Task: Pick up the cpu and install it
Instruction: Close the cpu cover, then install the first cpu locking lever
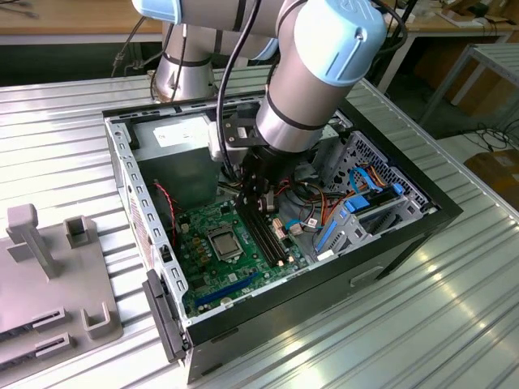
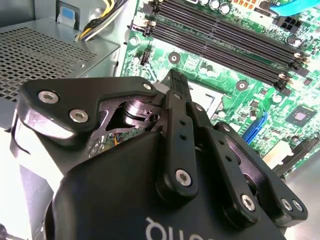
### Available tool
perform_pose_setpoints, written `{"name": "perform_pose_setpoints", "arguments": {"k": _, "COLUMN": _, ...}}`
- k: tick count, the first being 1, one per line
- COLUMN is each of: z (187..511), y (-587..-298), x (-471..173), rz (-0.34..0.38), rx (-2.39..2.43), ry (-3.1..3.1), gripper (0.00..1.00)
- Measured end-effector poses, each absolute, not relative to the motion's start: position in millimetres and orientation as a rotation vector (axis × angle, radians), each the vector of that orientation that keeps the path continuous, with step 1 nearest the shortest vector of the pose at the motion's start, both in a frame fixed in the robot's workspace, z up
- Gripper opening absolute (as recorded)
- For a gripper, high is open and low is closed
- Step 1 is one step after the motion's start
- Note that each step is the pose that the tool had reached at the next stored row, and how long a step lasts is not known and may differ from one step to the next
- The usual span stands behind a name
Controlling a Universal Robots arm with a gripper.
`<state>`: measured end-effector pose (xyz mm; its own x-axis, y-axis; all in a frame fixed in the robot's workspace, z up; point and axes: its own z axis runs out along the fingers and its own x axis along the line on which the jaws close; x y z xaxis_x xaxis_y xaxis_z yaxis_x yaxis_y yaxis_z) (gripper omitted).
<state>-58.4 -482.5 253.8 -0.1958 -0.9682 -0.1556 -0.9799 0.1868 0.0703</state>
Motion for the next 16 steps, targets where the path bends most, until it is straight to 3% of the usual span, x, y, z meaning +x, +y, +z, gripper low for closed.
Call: {"name": "perform_pose_setpoints", "arguments": {"k": 16, "z": 251.6, "y": -488.8, "x": -76.7, "rz": 0.234, "rx": -1.950, "ry": 2.356, "gripper": 0.11}}
